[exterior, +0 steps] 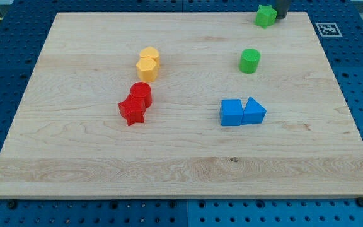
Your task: Move the green star down
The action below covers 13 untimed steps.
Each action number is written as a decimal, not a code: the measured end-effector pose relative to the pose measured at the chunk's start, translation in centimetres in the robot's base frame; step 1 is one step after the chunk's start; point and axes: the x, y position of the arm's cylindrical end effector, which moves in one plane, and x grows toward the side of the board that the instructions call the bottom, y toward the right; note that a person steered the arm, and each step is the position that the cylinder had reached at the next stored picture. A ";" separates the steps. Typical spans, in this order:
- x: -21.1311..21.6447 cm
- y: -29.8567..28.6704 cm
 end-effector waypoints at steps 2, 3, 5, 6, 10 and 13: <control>-1.5 -0.3; -1.5 -3.1; -0.1 -4.6; 1.0 -4.6; 1.2 -6.8; 3.4 -6.8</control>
